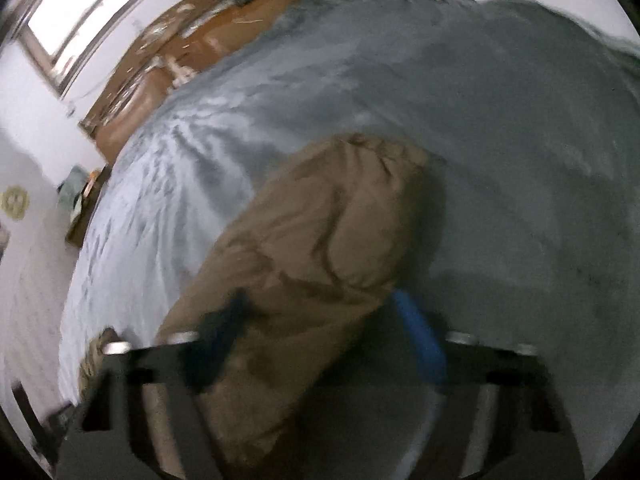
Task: Fold large clothes
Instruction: 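Lift the sleeve with the right gripper and carry it across the jacket body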
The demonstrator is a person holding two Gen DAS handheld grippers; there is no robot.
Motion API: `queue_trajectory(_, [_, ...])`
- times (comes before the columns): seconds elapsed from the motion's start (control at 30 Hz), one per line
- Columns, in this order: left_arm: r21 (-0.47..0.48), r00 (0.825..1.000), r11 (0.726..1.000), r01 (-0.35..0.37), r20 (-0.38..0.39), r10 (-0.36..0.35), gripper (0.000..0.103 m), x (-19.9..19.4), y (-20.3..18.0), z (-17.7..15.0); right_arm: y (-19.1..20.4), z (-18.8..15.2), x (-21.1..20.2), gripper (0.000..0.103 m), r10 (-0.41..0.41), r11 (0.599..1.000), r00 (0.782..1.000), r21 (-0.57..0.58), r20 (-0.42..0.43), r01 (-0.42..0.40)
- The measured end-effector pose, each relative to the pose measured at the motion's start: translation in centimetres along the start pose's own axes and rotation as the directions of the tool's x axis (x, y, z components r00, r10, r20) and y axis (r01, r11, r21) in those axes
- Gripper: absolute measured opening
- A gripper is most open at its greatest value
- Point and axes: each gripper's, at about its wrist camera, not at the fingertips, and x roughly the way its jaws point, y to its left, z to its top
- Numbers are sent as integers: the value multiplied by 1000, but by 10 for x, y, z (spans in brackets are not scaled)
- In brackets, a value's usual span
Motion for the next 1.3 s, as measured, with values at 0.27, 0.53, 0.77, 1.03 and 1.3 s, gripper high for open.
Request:
queue_trajectory(0.27, [-3,1000,1000,15,20,-15,100,-16,-2,-11,40,7,-49,4,-25,981,999,-190,25,30])
queue_trajectory(0.53, [-48,1000,999,25,8,-24,100,-28,13,-45,29,7,-52,82,-114,992,993,-54,-13,113])
queue_trajectory(0.77, [-43,1000,999,18,-3,-18,100,-14,14,-27,-17,6,-8,82,1,991,995,135,-101,12])
queue_trajectory(1.03, [24,1000,1000,1,-18,-1,100,3,-12,-20,25,-7,4,13,16,998,999,-57,-50,-19])
queue_trajectory(1.3, [4,999,1000,18,41,-18,100,-46,7,-47,100,-9,-78,9,32,962,998,-271,47,-18])
